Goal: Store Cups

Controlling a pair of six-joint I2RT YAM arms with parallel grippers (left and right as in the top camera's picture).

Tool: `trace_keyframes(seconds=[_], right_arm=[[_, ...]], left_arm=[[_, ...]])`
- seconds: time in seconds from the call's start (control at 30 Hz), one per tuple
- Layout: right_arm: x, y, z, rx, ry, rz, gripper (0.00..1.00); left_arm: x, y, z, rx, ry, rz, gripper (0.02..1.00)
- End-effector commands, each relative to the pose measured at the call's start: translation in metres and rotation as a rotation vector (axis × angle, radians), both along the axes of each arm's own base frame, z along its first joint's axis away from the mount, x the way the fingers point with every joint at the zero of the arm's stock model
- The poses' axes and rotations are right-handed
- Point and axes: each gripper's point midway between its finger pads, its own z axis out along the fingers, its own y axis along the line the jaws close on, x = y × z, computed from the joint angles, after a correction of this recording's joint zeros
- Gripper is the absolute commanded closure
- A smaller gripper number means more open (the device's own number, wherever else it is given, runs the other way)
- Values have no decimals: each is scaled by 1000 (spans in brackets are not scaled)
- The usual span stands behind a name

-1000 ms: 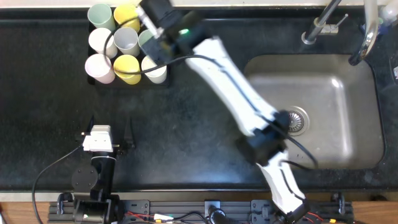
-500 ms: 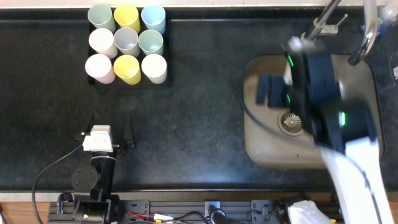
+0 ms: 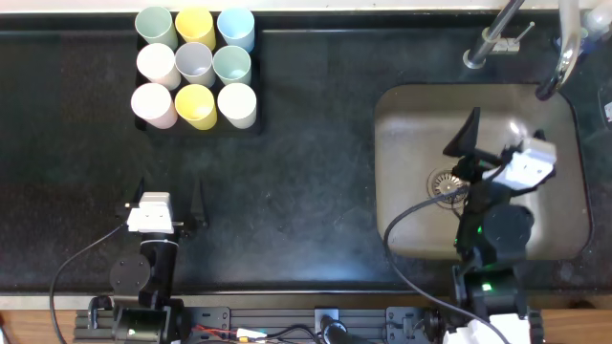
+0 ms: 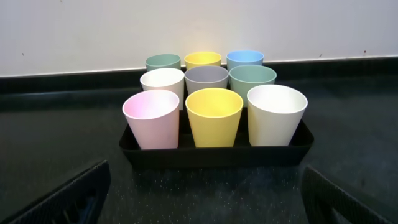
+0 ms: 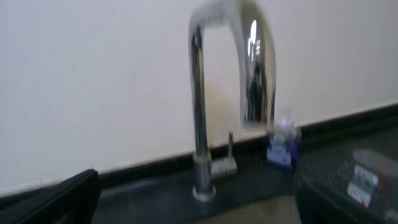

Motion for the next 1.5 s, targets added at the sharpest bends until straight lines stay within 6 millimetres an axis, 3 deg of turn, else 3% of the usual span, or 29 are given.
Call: trace_keyframes(seconds=[0.03,0.7,0.93,1.1,1.5], right_arm=[[-9,-6,-21,-18,-23,-32,3],[-38,-18,-93,-24,46,-64,3],[-55,-18,-106,-29,94,-63,3],[-60,-19,-90,-22,19,-64,3],[-61,-20,-91,-18,23,-75,3]], left_arm=[[0,0,1,22,-5,-1,20],[0,0,1,22,-5,-1,20],[0,0,1,22,-5,-1,20],[0,0,1,22,-5,-1,20],[0,0,1,22,-5,-1,23]])
